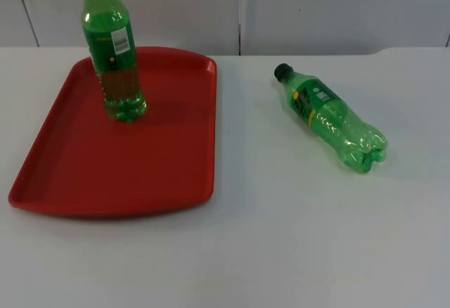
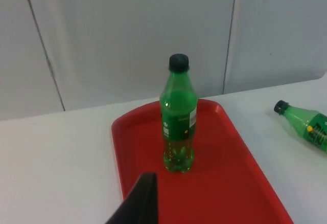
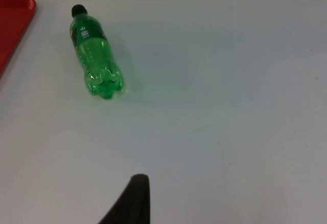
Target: Place the bottle upright on the tray.
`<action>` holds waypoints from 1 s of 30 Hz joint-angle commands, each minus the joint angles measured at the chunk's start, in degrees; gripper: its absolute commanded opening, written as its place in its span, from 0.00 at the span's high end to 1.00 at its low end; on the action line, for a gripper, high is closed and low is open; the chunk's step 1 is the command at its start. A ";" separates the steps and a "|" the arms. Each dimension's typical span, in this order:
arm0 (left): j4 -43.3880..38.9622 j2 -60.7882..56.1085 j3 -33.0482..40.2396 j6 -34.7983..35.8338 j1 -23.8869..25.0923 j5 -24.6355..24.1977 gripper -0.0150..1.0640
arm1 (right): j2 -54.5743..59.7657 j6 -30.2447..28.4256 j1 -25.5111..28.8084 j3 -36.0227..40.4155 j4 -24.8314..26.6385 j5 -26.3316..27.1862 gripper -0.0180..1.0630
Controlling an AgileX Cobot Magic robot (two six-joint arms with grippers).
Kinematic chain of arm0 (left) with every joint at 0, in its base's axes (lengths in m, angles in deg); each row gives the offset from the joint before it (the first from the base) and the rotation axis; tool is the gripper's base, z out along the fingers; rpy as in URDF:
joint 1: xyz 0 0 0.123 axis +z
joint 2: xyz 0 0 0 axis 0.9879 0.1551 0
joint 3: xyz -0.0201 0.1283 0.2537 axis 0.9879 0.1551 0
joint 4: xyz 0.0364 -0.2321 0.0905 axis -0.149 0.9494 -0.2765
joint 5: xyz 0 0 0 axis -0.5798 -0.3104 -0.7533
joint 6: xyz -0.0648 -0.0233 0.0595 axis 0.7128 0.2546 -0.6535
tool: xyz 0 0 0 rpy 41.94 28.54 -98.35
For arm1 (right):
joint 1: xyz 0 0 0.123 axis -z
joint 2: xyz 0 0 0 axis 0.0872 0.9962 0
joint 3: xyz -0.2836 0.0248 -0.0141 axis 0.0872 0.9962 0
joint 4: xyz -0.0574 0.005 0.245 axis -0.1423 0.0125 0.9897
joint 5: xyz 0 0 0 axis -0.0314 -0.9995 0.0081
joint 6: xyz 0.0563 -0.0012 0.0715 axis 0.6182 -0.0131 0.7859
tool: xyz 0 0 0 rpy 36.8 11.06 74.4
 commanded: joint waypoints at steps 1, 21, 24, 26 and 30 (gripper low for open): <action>0.74 -1.51 0.29 -0.28 0.02 -0.96 0.01 | -0.26 0.29 0.35 0.10 0.02 0.30 0.01; -3.25 -14.66 1.70 2.80 0.02 -11.14 0.01 | -0.26 0.29 0.35 0.10 0.02 0.30 0.01; -3.79 -16.87 3.95 3.98 0.02 -11.14 0.01 | -0.26 0.29 0.35 0.10 0.02 0.30 0.01; -4.07 -19.16 6.86 5.34 0.02 -10.35 0.01 | -0.26 0.29 0.35 0.10 0.02 0.30 0.01; -5.69 -22.36 9.06 6.95 0.02 -10.92 0.01 | -0.26 0.29 0.35 0.10 0.02 0.30 0.01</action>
